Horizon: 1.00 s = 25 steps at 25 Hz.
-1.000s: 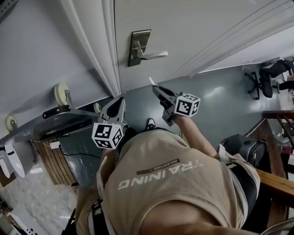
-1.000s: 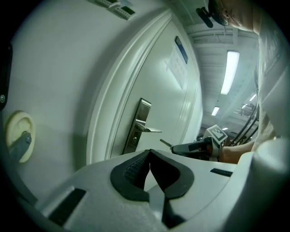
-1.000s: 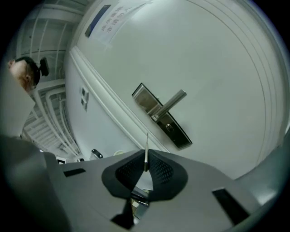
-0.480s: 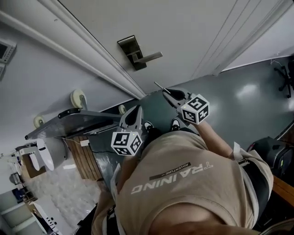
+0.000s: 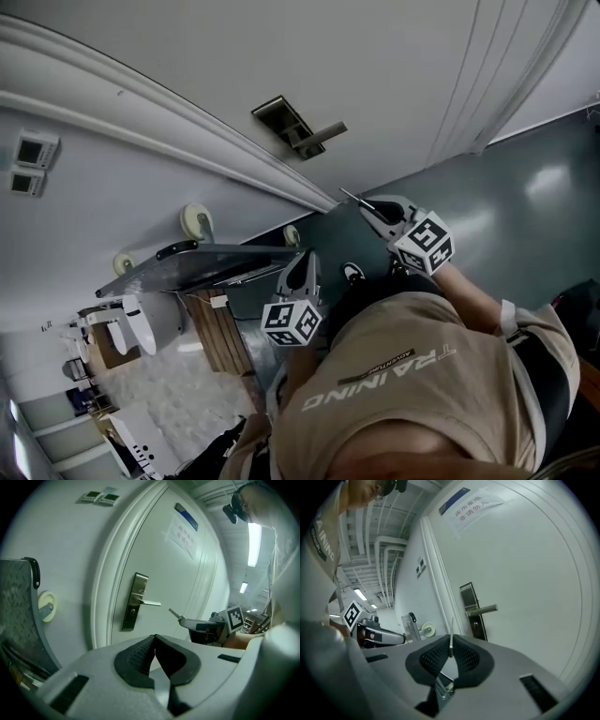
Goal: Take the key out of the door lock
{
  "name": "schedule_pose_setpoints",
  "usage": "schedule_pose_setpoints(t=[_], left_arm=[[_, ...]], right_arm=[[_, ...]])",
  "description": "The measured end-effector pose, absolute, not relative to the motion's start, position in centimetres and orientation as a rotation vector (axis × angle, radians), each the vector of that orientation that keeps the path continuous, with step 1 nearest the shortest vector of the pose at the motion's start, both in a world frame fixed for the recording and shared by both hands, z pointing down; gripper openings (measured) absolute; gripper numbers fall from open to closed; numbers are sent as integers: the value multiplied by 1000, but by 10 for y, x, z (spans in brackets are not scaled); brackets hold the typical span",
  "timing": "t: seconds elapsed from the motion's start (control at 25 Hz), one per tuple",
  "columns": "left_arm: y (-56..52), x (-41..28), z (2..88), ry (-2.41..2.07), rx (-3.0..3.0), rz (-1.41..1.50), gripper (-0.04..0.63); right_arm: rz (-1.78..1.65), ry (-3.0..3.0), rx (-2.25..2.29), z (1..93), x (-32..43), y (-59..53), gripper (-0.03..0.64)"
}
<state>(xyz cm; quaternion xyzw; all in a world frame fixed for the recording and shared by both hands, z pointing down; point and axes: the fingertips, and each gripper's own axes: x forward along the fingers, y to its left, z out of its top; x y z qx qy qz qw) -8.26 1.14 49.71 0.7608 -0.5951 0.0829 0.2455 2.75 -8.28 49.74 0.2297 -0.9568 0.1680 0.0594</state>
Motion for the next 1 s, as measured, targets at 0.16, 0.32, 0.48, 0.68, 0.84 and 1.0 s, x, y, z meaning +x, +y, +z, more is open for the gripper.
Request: schedule_pose_setpoints(t=[0.16, 0.32, 0.48, 0.68, 0.84, 1.0], left_arm=[[-5, -81, 482, -1604, 2158, 205, 6], [-17, -80, 435, -1597, 2346, 153, 6], [-28, -84, 420, -1622, 2381, 103, 6], [-46, -94, 376, -1662, 2506, 94, 6], [-37, -100, 330, -1760, 2581, -16, 6], [-36, -104, 336, -1742, 2558, 15, 6]], right_arm=[[510, -2948, 799, 468, 35, -85, 18], [397, -3055, 831, 407, 30, -77, 18], [287, -3124, 807, 365, 19, -81, 18], [55, -3103, 856, 345, 6, -83, 18], [-52, -3096, 924, 328, -9, -77, 18], [-84, -3127, 888, 315, -23, -77, 18]])
